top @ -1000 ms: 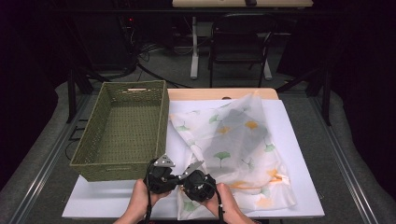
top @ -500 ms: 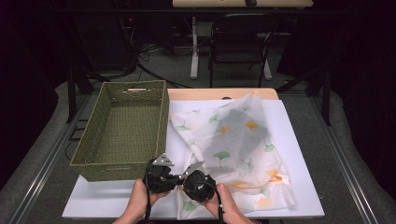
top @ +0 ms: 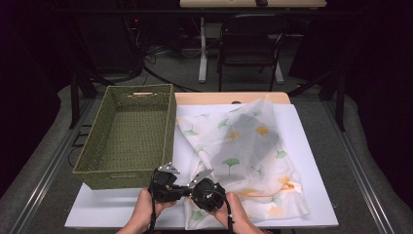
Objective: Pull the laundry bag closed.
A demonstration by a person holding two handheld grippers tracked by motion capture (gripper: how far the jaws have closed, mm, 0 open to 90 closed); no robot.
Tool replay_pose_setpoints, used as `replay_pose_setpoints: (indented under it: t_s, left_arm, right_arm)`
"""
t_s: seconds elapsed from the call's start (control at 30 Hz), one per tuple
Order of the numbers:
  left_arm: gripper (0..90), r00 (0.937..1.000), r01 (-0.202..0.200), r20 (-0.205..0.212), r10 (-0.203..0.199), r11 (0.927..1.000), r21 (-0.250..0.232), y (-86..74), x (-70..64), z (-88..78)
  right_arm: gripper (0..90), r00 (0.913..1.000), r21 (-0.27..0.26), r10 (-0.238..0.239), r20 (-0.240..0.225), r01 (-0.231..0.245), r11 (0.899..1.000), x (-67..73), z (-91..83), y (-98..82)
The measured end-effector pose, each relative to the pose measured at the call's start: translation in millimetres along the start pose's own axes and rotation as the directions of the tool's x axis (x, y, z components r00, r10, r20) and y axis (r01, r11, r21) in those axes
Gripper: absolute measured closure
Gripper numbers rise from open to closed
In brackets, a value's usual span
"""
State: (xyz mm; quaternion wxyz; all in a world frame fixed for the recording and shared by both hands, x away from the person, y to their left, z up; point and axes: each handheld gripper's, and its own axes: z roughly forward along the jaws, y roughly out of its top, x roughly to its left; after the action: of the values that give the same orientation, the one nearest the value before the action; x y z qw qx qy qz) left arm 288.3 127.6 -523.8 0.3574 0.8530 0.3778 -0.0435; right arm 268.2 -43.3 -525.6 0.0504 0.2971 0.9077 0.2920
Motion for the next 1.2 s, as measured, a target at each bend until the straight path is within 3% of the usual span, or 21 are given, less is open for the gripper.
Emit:
replay_pose_setpoints:
  t_s: [0.23,0.33,0.73,1.2]
  left_arm:
    - [87.9,0.9980,-0.061,-0.017,0.061,0.9979,-0.020,3.1,-8.9,-5.3]
    - [87.9,0.9970,-0.077,-0.004,0.077,0.9968,-0.021,4.8,-10.9,-6.6]
    - [88.1,0.9965,-0.083,0.004,0.083,0.9961,-0.031,6.3,-14.3,-6.0]
    - [88.6,0.9952,-0.097,0.013,0.097,0.9950,-0.024,6.6,-15.2,-8.0]
  right_arm:
    - [90.0,0.9999,0.009,0.005,-0.010,-0.005,1.000,-4.5,-5.0,1.8]
    - [89.4,0.9999,0.022,-0.002,-0.015,0.003,1.000,-5.4,-8.6,4.0]
    - [89.8,0.9998,0.052,-0.001,-0.021,0.002,0.999,-5.8,-8.4,6.1]
    - [90.0,0.9986,0.057,0.039,-0.036,-0.037,0.998,-12.7,-11.2,4.6]
